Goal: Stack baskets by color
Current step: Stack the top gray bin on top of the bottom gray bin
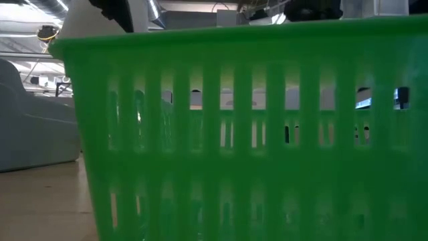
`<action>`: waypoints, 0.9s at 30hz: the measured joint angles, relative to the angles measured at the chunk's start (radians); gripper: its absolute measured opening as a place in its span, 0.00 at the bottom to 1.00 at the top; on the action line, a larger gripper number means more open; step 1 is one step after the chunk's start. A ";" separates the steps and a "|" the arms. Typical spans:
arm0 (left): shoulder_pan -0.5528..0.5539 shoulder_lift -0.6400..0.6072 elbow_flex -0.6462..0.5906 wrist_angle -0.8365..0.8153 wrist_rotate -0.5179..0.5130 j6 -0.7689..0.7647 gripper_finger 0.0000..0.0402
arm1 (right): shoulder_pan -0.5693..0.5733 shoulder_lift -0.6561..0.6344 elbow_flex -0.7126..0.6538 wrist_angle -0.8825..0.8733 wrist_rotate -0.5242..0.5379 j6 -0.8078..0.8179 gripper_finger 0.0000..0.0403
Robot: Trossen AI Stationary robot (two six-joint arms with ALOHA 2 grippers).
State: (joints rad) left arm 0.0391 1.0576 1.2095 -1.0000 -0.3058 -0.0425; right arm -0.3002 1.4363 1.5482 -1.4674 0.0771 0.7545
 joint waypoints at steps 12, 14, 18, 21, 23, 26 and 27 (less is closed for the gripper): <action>0.000 0.000 0.000 -0.001 0.000 0.001 0.16 | -0.123 0.146 -0.001 -0.039 0.016 -0.056 0.30; 0.000 0.000 0.000 -0.001 0.000 0.001 0.16 | -0.152 0.166 -0.001 -0.035 0.026 -0.061 0.30; 0.000 0.000 0.000 -0.001 0.000 0.001 0.16 | -0.212 0.175 -0.065 0.039 -0.011 -0.107 0.30; 0.000 0.000 0.000 -0.001 0.000 0.001 0.16 | -0.250 0.166 -0.154 0.135 -0.043 -0.112 0.30; 0.000 0.000 0.000 -0.001 0.000 0.004 0.16 | -0.267 0.166 -0.202 0.174 -0.043 -0.113 0.30; 0.000 0.000 0.000 -0.001 0.000 0.028 0.16 | -0.278 0.164 -0.262 0.245 -0.044 -0.117 0.30; 0.000 0.000 0.000 -0.001 0.000 0.034 0.16 | -0.280 0.164 -0.280 0.260 -0.044 -0.132 0.30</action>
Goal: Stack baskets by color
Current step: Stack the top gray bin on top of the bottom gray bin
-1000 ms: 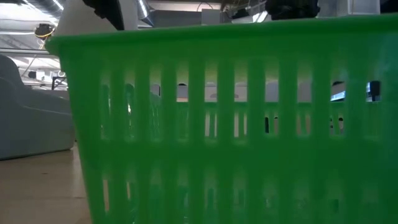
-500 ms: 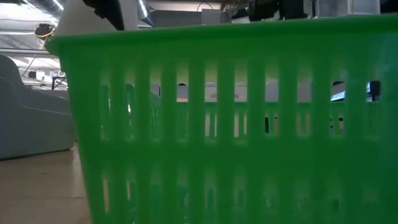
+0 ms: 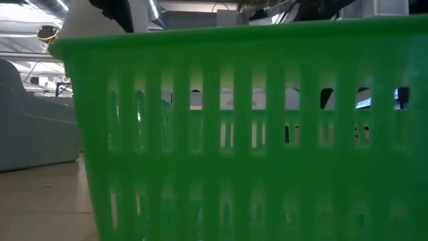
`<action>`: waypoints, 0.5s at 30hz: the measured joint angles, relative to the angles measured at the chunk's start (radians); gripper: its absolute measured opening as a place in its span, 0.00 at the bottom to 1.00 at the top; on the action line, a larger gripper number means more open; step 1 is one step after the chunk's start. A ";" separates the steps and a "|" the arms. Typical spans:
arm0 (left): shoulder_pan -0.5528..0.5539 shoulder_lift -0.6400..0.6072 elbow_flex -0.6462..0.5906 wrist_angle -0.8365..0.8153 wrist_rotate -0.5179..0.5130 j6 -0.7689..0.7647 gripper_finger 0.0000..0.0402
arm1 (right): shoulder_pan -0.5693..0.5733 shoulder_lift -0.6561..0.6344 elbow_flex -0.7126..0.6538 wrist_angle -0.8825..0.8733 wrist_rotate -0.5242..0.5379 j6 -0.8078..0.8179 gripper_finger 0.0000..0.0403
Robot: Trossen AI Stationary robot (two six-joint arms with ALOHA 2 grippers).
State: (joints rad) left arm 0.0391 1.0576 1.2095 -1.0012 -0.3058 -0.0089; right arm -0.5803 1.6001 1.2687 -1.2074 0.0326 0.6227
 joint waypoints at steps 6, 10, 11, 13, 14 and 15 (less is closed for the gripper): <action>0.000 0.000 0.000 0.000 0.000 0.020 0.16 | -0.010 0.000 -0.078 0.074 0.050 -0.029 0.30; 0.000 0.000 0.000 0.000 0.000 0.020 0.16 | -0.016 0.000 -0.104 0.102 0.080 -0.030 0.30; 0.000 0.000 0.000 0.000 0.000 0.020 0.16 | -0.019 0.000 -0.111 0.112 0.079 -0.031 0.30; 0.000 0.000 0.000 0.000 0.000 0.020 0.16 | -0.025 0.000 -0.130 0.141 0.079 -0.034 0.30; 0.000 0.000 0.000 0.000 0.000 0.020 0.16 | -0.029 0.000 -0.141 0.152 0.080 -0.039 0.30; 0.000 0.000 0.000 0.000 0.000 0.020 0.16 | -0.032 0.000 -0.152 0.167 0.080 -0.049 0.30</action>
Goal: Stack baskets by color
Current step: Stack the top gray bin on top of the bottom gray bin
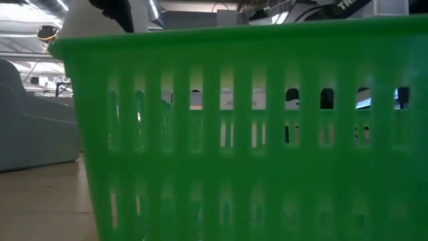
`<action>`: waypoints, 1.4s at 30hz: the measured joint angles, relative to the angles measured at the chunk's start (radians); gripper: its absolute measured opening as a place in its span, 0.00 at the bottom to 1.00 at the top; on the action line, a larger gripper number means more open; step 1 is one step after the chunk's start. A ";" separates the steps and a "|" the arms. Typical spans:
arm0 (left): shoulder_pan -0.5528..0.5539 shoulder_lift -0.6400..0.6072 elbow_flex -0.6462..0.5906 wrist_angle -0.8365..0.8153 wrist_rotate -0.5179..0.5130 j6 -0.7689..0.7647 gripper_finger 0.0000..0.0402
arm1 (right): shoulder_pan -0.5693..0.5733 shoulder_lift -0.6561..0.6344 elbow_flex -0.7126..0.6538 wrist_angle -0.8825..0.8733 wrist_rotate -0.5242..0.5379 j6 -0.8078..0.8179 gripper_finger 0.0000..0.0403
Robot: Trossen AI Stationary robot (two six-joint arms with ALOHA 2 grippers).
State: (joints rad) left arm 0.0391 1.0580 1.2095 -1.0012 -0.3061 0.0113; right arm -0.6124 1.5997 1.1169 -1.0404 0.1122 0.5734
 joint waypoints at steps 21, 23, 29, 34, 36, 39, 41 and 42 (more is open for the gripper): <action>0.000 0.000 0.000 0.000 0.000 -0.001 0.16 | 0.011 0.000 -0.033 0.034 0.060 -0.064 0.01; 0.000 0.000 0.000 0.000 0.000 -0.001 0.16 | 0.030 0.000 -0.009 -0.012 0.071 -0.078 0.01; 0.000 0.000 0.000 0.000 0.000 -0.002 0.16 | 0.115 0.000 0.109 -0.162 0.149 -0.082 0.00; 0.000 0.000 0.000 0.000 -0.036 -0.005 0.16 | 0.195 0.000 0.232 -0.285 0.188 -0.082 0.00; 0.000 0.000 0.000 0.000 -0.059 -0.006 0.16 | 0.231 0.000 0.285 -0.341 0.214 -0.082 0.00; 0.000 0.000 0.000 0.000 -0.080 -0.007 0.16 | 0.295 0.000 0.372 -0.395 0.241 -0.083 0.00; 0.000 0.000 0.000 0.000 -0.087 -0.007 0.16 | 0.343 0.000 0.428 -0.420 0.256 -0.087 0.00; 0.000 0.000 0.000 0.000 -0.092 -0.007 0.16 | 0.369 0.000 0.457 -0.427 0.265 -0.097 0.00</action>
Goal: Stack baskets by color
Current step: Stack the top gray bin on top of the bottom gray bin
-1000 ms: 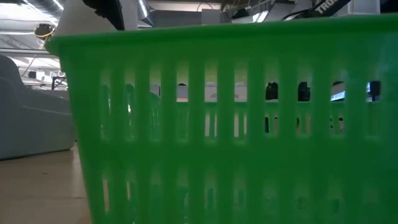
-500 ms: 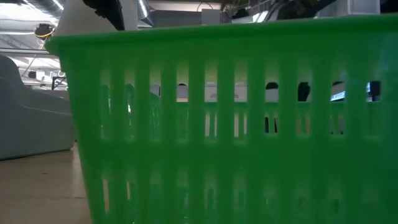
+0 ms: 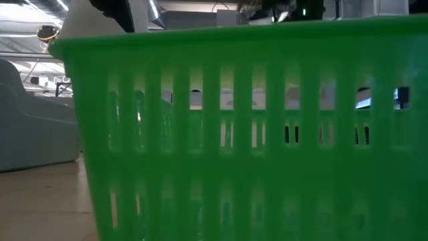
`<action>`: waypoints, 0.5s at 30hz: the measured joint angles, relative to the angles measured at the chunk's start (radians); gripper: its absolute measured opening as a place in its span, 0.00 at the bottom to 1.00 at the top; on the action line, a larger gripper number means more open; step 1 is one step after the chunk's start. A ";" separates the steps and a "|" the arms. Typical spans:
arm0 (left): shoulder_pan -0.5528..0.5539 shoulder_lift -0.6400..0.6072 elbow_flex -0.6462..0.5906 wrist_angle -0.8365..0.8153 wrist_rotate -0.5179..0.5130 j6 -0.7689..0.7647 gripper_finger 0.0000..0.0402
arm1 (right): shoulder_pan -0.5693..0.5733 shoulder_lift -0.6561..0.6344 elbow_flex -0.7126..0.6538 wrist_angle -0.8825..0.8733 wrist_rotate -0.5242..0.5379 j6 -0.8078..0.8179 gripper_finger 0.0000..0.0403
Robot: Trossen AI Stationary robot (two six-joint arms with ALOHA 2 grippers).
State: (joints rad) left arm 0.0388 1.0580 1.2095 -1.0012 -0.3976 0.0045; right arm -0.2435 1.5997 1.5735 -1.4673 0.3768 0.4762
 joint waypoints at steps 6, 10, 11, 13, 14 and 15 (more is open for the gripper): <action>0.000 0.000 0.000 0.000 -0.005 0.092 0.16 | 0.162 0.000 0.118 0.016 0.022 -0.165 0.00; 0.000 0.000 0.000 0.007 -0.005 0.179 0.16 | 0.273 -0.001 0.153 0.029 0.023 -0.324 0.00; 0.000 0.000 0.000 0.013 -0.005 0.198 0.16 | 0.299 -0.001 0.154 0.041 0.024 -0.361 0.00; 0.000 0.000 0.000 0.029 -0.005 0.246 0.16 | 0.350 0.000 0.154 0.071 0.024 -0.429 0.00; 0.000 0.000 0.000 0.034 -0.004 0.274 0.16 | 0.373 0.001 0.154 0.088 0.023 -0.460 0.00; 0.000 0.000 0.000 0.039 -0.004 0.304 0.16 | 0.395 0.006 0.154 0.109 0.023 -0.491 0.00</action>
State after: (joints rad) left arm 0.0383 1.0580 1.2095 -0.9626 -0.4012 0.3080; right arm 0.1510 1.6059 1.7275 -1.3580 0.4000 -0.0147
